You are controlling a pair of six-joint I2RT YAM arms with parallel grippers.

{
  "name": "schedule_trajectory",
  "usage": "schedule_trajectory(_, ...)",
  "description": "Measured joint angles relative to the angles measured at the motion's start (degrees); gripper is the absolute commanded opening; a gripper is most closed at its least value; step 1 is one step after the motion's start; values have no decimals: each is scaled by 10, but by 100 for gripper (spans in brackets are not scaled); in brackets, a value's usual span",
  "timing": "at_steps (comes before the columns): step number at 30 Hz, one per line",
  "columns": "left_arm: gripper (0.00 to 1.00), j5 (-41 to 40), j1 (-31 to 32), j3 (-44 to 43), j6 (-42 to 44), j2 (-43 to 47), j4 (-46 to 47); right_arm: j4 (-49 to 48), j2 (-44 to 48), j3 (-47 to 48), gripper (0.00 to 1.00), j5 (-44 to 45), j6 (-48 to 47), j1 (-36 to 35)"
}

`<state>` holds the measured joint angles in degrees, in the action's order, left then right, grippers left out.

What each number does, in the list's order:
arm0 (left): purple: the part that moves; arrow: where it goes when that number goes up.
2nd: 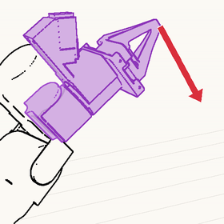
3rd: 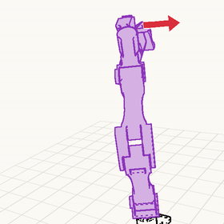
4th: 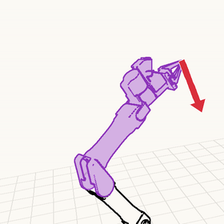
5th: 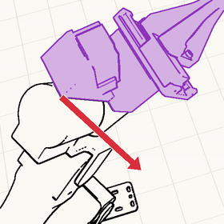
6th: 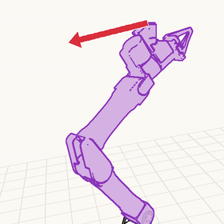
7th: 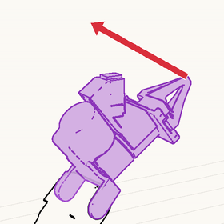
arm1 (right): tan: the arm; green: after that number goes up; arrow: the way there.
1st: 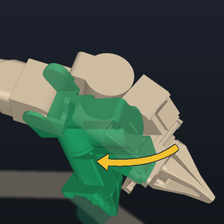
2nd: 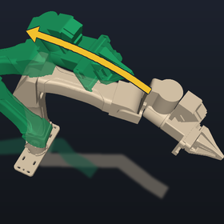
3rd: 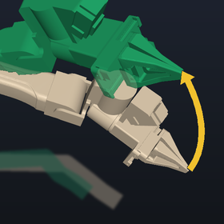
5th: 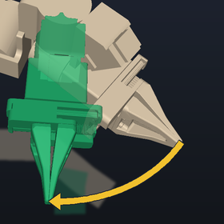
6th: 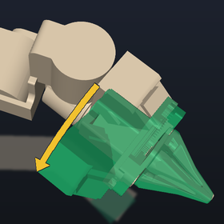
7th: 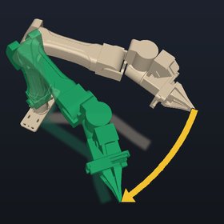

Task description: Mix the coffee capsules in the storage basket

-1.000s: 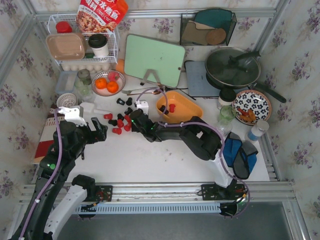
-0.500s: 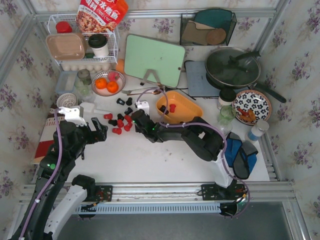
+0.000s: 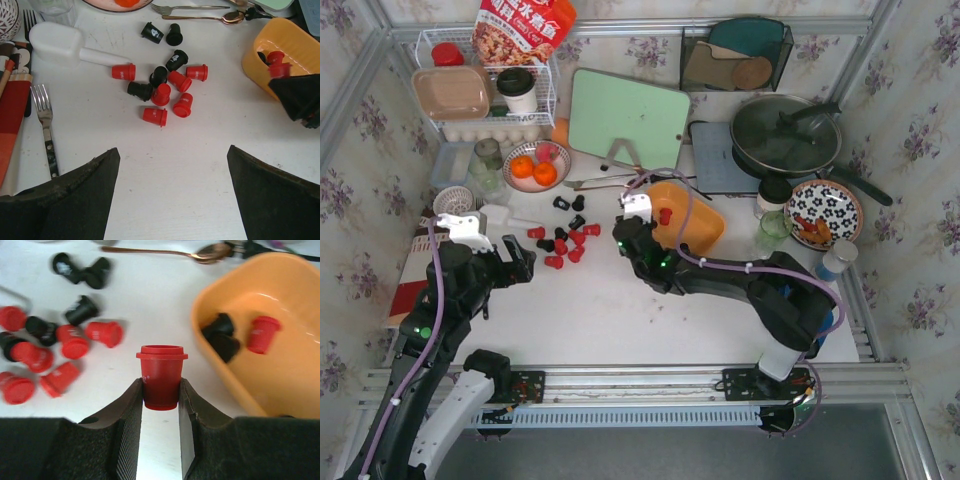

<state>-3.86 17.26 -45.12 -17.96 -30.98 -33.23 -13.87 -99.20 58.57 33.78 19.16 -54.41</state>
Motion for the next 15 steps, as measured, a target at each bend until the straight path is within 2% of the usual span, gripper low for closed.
schedule_trajectory(5,90,2,-1,1,-2,-1,0,9,37,-54,18,63,-10,30)
schedule_trajectory(11,90,5,-3,2,-2,-4,1,43,61,-111,19,110,49,72)
schedule_trajectory(15,90,7,-4,2,-3,-6,2,60,62,-128,25,112,82,96)
